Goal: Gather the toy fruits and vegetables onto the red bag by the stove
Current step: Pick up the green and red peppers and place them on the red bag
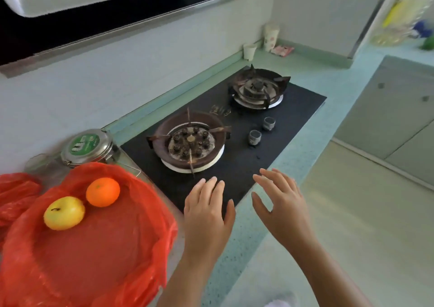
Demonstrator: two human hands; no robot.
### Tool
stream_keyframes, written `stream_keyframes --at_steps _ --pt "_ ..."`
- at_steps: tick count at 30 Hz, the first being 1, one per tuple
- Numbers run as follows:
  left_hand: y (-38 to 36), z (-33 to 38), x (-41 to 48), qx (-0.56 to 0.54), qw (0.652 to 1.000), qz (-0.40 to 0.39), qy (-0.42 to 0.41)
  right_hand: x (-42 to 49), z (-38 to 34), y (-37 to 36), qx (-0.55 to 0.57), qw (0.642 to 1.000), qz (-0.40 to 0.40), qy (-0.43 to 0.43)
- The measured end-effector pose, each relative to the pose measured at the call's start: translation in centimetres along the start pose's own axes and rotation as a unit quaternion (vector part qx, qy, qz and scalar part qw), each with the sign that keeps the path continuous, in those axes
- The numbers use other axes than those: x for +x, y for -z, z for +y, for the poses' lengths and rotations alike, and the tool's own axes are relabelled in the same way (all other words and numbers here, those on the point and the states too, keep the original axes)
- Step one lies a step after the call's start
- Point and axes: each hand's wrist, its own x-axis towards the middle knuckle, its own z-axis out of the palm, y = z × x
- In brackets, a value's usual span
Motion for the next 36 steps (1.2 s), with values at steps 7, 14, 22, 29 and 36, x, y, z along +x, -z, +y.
stream_keyframes --at_steps 7,14,22,29,36 --pt "-6.6 11.6 5.1 -0.013 0.992 -0.007 -0.127 1.5 11.0 7.3 -0.039 0.996 0.071 -0.043" --pt "-13.5 25.2 10.0 -0.065 0.969 -0.028 -0.236 1.6 22.3 16.0 -0.086 0.978 0.146 -0.122" --pt "-19.7 35.4 12.4 -0.108 0.949 -0.067 -0.289 1.2 31.8 21.9 -0.137 0.952 0.201 -0.183" --pt "-26.6 40.2 15.7 -0.127 0.936 -0.101 -0.311 2.4 39.2 23.1 -0.155 0.939 0.211 -0.225" --pt "-35.9 44.8 22.9 -0.156 0.925 -0.117 -0.327 8.7 48.9 23.9 -0.177 0.931 0.200 -0.249"
